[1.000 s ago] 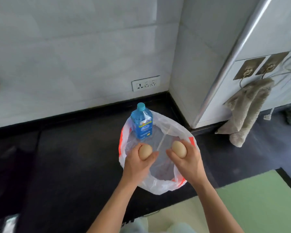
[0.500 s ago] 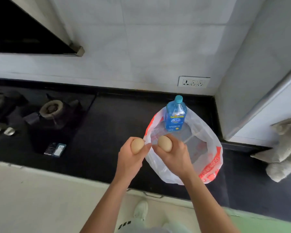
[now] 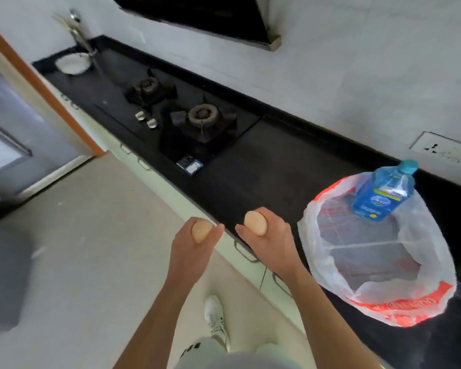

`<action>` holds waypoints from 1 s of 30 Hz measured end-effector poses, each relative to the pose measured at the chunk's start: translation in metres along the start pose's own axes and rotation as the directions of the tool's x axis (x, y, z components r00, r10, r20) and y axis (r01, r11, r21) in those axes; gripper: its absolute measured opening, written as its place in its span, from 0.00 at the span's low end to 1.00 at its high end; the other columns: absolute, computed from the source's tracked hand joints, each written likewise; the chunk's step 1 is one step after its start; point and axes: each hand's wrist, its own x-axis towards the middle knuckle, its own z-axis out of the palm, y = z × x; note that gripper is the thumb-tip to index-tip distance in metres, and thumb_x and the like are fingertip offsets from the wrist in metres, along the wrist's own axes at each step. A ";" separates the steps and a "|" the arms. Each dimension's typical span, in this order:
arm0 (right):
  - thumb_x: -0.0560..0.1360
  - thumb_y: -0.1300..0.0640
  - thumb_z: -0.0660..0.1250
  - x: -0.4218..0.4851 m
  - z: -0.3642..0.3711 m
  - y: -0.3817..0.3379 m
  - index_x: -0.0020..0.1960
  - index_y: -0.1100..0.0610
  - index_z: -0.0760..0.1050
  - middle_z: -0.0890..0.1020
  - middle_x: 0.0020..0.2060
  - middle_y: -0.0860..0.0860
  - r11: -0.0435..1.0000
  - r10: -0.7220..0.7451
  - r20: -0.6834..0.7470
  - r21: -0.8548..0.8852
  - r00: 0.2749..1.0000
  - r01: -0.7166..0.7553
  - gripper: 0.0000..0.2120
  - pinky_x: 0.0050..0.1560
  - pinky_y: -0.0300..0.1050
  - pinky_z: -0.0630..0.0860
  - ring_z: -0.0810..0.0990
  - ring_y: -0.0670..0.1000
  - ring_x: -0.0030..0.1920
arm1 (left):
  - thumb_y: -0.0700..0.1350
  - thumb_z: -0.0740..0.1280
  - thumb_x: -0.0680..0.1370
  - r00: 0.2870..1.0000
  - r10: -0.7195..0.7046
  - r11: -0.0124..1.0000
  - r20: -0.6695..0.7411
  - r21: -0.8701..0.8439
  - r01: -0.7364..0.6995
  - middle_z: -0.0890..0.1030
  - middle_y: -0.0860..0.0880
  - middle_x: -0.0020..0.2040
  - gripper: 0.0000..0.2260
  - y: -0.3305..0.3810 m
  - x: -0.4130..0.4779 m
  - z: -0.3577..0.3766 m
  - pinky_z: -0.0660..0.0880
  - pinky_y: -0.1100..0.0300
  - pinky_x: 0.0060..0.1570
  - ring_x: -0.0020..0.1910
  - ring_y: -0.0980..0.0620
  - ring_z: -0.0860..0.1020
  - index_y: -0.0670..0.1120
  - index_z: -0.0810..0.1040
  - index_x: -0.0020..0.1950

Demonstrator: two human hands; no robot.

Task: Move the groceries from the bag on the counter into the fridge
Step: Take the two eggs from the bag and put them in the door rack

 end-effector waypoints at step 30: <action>0.71 0.46 0.75 0.036 0.462 -0.193 0.39 0.50 0.72 0.75 0.29 0.45 0.909 -0.312 0.582 -0.047 0.751 0.415 0.13 0.29 0.32 0.68 0.71 0.43 0.29 | 0.56 0.73 0.73 0.780 -0.229 0.973 -0.582 -0.153 0.171 0.80 0.49 0.37 0.13 -0.190 0.059 -0.407 0.75 0.61 0.32 0.33 0.54 0.76 0.48 0.76 0.43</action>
